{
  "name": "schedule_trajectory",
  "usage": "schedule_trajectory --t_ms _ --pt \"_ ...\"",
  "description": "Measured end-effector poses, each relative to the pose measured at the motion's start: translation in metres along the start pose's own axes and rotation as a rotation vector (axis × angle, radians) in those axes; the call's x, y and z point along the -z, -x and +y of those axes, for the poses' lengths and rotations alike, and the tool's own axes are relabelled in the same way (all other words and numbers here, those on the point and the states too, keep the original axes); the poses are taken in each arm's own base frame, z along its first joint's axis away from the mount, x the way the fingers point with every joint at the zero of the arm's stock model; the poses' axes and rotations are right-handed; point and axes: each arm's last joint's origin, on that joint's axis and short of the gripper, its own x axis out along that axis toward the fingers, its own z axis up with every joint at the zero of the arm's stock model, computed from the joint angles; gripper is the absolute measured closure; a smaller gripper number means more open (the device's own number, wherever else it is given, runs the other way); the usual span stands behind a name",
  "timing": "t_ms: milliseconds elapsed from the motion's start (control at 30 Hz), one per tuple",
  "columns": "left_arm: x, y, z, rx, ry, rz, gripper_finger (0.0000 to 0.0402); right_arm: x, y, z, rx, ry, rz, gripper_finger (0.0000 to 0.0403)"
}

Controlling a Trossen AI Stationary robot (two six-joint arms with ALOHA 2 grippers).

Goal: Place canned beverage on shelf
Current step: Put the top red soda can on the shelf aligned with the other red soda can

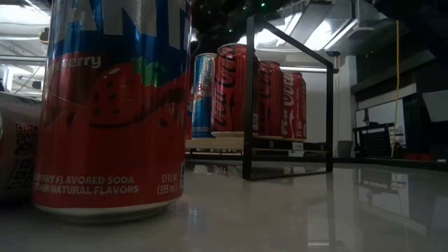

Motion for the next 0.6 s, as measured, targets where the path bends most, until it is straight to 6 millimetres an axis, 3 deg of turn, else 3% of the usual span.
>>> schedule_trajectory --t_ms 300,600 --pt "0.000 -0.003 -0.001 -0.020 -0.002 -0.005 0.0251 0.008 -0.008 0.002 -0.013 -0.019 0.058 0.0111" --pt "-0.002 -0.020 -0.009 -0.063 -0.003 -0.006 0.0251 0.008 -0.008 0.002 -0.017 -0.020 0.062 0.0111"
